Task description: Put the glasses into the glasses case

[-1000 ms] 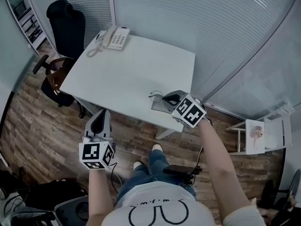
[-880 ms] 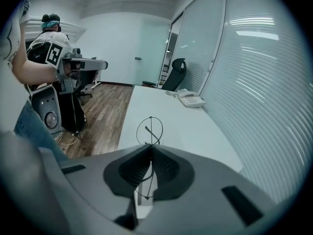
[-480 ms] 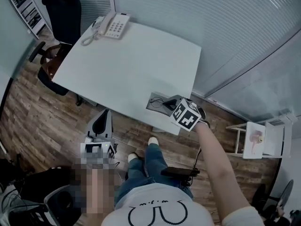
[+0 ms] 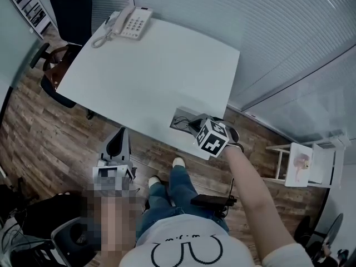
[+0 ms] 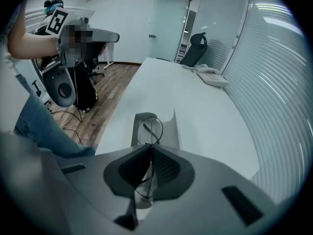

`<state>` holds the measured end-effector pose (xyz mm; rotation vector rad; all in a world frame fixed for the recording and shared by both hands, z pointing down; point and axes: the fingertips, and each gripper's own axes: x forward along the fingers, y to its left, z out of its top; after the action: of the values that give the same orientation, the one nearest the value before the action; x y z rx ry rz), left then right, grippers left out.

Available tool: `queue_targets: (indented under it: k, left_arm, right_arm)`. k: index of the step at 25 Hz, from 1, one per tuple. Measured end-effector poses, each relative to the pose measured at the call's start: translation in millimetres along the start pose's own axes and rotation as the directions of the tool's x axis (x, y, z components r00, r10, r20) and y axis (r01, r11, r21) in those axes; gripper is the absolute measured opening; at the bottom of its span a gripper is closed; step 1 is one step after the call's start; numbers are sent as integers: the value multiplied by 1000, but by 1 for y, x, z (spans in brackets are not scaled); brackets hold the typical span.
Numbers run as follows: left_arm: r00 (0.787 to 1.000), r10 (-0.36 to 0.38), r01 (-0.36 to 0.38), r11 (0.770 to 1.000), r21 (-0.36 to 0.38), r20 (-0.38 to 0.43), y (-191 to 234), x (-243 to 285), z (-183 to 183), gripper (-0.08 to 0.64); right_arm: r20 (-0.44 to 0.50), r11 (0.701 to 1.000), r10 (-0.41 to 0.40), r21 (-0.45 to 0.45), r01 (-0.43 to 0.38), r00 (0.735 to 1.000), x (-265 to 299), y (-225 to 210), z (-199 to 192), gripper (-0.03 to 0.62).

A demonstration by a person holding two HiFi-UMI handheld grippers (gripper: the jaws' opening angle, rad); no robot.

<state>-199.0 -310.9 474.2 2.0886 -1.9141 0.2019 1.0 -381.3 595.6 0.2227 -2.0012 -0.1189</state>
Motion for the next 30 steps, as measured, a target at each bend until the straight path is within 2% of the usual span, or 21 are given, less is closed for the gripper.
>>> queue_targets:
  k: [9,10,13,16,19,21,25,30]
  left_arm:
    - [1000,-9,9,1000,1,-1,3,-6,-5,14]
    - [1000,-9,9,1000,0,1,3,-9,-5,14]
    - [1000,-13,13,1000,-2,10,5,-15,-3,14]
    - [999,-24,24,1000,-3,22,4,-26,-2,14]
    - [998,-46,45,999,3,44,-1,-37,0,14]
    - [996,-65,65,998,10,64,-6,-46,3,14]
    - [989,-113,111,993,27,100,-19,-63,10,14]
    - [978,-141,135,990,51,153,-38,-89,21,14]
  right_arm:
    - [-60,989,-128,-85,123,990,10,11,-4,33]
    - [-59,988,-135,-81,130,989,9,13,-4,77]
    - [-49,988,-151,-49,149,987,2,12,-1,113]
    - [-29,982,-186,-12,186,982,-16,13,4,127]
    - [23,970,-236,71,234,971,-44,18,11,133]
    - [76,952,-282,144,270,956,-68,25,17,131]
    - [163,898,-401,263,352,901,-120,43,28,25]
    - [263,843,-495,378,383,828,-171,71,36,11]
